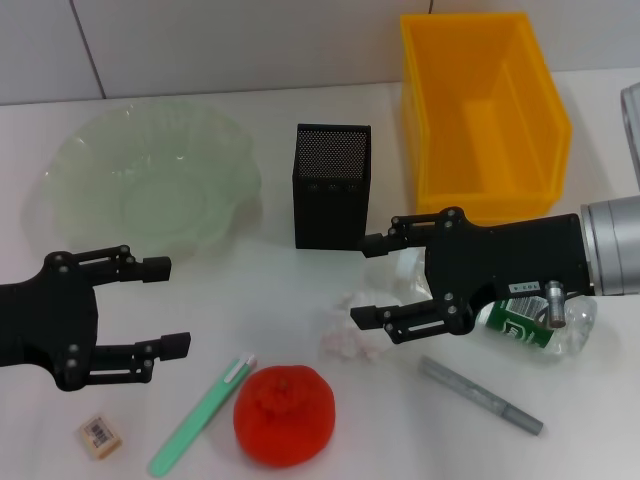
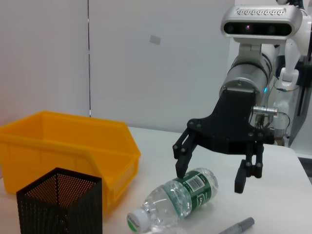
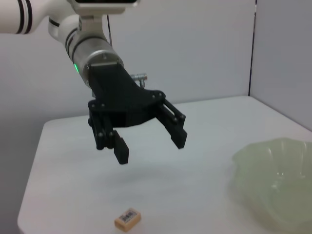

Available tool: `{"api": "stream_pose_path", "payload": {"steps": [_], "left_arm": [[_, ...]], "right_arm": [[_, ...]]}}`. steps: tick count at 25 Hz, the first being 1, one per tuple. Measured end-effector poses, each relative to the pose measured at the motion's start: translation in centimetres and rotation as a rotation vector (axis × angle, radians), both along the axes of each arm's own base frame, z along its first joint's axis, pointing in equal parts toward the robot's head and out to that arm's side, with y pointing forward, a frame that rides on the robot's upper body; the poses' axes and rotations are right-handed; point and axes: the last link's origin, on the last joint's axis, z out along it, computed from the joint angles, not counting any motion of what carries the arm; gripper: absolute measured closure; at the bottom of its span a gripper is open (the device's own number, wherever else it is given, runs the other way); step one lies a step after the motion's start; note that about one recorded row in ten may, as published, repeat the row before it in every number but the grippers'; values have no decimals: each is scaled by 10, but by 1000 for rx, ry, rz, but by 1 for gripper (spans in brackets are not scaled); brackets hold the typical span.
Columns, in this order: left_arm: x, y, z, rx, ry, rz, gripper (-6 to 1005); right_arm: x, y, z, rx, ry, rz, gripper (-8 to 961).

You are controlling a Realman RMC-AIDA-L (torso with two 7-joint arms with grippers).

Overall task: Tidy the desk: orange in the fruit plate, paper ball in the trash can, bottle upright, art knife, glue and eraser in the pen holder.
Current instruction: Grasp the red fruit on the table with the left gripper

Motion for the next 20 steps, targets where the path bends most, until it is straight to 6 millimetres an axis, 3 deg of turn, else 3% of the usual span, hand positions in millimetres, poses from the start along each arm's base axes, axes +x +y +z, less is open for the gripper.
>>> {"api": "stream_pose_path", "payload": {"steps": [20], "left_arm": [[4,2,-4,-12,15,-13,242]], "right_arm": [[6,-3,2,10,7,-5,188]]}}
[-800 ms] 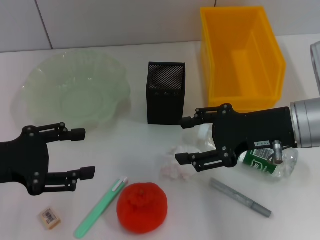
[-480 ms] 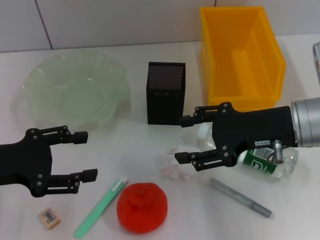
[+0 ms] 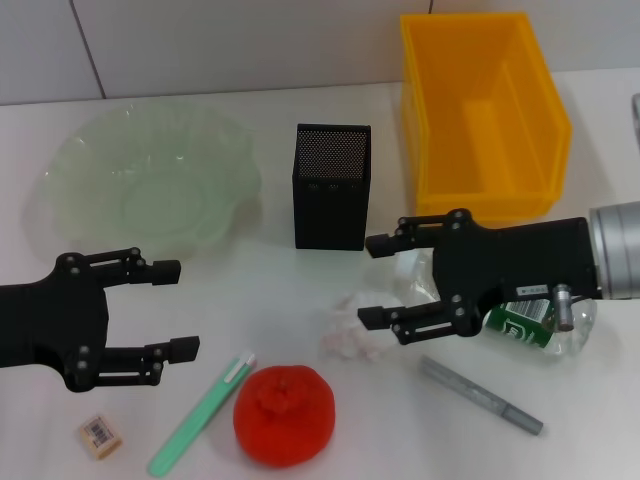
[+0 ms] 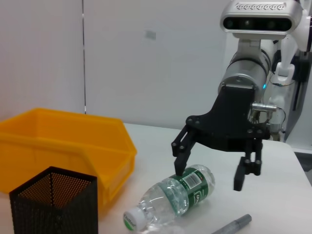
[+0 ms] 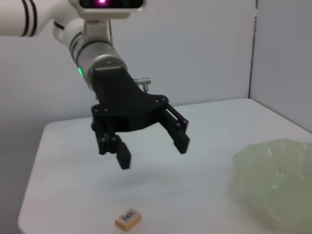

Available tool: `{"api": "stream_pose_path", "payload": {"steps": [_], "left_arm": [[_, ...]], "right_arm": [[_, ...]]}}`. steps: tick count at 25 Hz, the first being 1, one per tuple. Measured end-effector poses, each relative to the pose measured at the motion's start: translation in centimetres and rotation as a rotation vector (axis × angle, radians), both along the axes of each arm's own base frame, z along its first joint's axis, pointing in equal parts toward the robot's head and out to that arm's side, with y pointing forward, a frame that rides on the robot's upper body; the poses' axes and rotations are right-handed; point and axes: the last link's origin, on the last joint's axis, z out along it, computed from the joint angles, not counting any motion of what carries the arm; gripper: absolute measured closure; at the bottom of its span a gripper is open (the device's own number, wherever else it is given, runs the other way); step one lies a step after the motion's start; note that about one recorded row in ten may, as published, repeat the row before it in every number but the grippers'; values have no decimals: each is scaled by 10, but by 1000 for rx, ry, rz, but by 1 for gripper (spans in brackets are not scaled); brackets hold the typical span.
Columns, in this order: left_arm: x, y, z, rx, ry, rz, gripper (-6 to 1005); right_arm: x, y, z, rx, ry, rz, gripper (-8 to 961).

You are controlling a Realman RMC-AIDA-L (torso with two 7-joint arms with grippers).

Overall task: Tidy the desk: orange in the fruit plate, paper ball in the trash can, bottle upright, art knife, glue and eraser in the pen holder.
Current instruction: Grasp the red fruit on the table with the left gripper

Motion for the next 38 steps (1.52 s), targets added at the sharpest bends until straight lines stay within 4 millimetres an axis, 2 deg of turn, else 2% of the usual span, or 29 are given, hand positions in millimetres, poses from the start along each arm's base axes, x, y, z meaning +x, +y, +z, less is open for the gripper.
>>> {"api": "stream_pose_path", "payload": {"steps": [10,25,38], "left_arm": [[4,-5,-8,-59,-1,0,262],[5,4,-62,-148,47,35,292],[-4,0,-78,-170,67,65,318]], "right_arm": [[15,0,19,73,14,-47,190],[11,1,17,65,5,-30,193],[5,1,15,46,1,-7,195]]}}
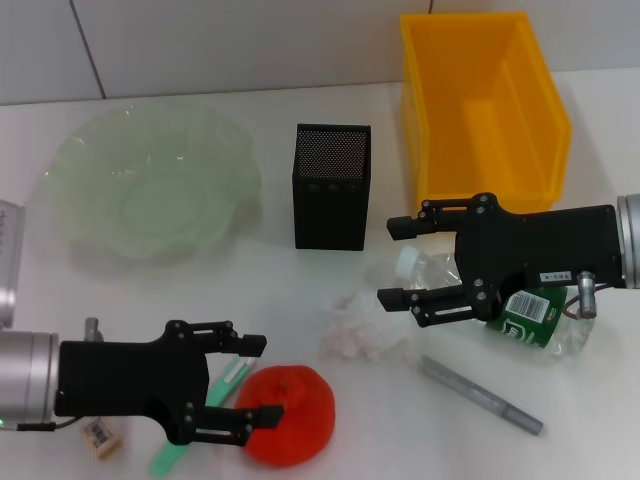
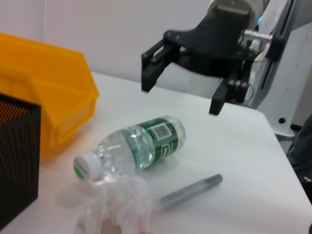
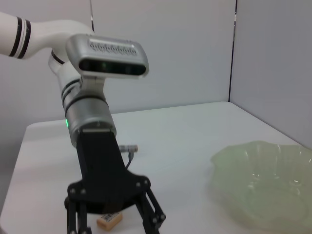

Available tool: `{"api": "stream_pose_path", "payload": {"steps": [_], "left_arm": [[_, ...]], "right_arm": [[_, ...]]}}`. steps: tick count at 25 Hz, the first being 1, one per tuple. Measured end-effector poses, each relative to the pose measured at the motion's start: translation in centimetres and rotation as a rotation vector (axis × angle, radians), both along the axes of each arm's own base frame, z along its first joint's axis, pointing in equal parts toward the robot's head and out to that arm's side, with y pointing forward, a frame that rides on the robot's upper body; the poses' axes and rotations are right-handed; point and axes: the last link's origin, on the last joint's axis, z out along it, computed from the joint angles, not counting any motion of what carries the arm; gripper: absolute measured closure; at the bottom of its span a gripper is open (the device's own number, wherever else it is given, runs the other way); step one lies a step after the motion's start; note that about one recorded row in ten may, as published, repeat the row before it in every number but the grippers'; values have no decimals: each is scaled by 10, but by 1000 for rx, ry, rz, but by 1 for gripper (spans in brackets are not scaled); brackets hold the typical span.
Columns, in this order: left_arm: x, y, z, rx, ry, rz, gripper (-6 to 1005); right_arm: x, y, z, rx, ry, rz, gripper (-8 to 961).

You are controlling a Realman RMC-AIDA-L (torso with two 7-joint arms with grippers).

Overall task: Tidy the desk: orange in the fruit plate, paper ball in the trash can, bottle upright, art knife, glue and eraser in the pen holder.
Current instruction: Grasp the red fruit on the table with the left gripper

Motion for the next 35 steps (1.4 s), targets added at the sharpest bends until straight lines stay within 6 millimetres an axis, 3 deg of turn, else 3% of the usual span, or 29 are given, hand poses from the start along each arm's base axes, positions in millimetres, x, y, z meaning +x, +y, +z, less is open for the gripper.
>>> {"api": "stream_pose_path", "payload": {"steps": [12,25,31,35], "left_arm": [[-1,-5,-24,-28,31,-11,342],[0,2,-30,-11,63,-15,368],[1,2,-30,-11,66,-21,616],[2,1,-29,-18,61,-26,713]], "right_arm": [[-4,1,0,0,-8,20,197],[-7,2,0,-2,-8,26,199],[-6,2,0,-2,-8,24,200],[-5,1,0,-2,-8,21,201]]}}
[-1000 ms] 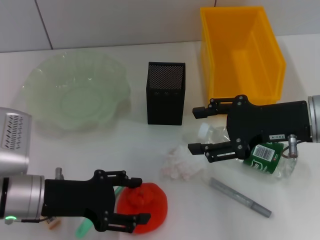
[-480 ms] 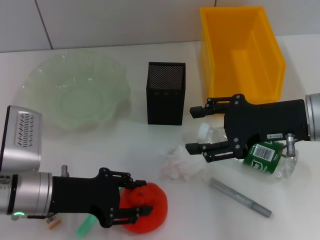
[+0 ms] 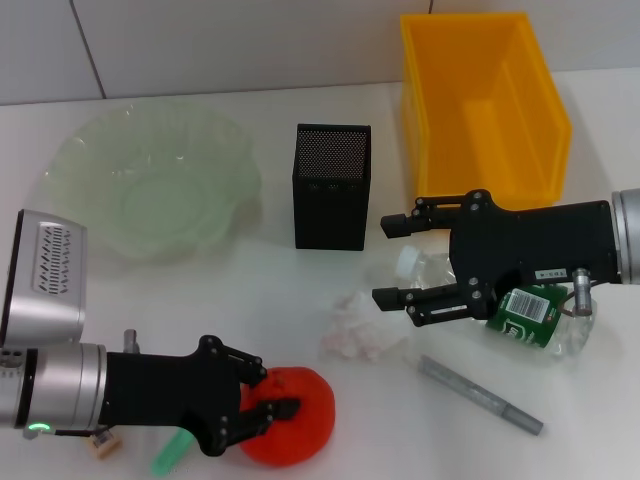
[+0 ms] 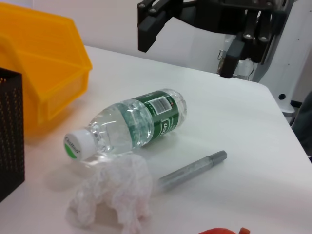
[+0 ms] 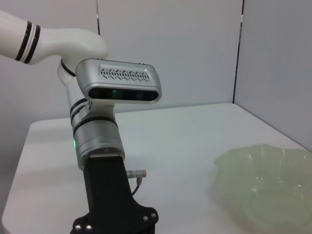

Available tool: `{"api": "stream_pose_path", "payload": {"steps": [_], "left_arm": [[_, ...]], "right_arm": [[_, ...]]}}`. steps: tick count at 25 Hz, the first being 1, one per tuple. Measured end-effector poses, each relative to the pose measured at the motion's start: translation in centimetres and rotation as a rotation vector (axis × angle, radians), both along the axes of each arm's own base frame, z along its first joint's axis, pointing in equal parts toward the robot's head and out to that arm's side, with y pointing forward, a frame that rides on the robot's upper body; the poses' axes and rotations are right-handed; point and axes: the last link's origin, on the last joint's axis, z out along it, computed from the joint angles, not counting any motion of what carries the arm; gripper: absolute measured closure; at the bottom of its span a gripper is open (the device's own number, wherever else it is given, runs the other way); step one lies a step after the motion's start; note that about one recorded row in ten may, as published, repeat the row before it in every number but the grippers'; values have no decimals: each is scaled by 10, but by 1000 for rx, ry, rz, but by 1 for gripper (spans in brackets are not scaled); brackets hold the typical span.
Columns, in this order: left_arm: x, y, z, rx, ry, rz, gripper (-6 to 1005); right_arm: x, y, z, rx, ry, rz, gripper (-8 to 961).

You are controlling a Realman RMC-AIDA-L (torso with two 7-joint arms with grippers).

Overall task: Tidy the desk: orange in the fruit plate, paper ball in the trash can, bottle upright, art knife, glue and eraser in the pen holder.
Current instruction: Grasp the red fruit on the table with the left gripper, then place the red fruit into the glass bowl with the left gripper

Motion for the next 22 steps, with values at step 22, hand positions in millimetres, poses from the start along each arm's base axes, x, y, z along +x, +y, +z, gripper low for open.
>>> {"api": "stream_pose_path", "payload": {"steps": [22], "left_arm": [[31,2,58,155,-143,-135,900]], "right_arm": [[8,-5,-2,-4,3,-25,205]]}}
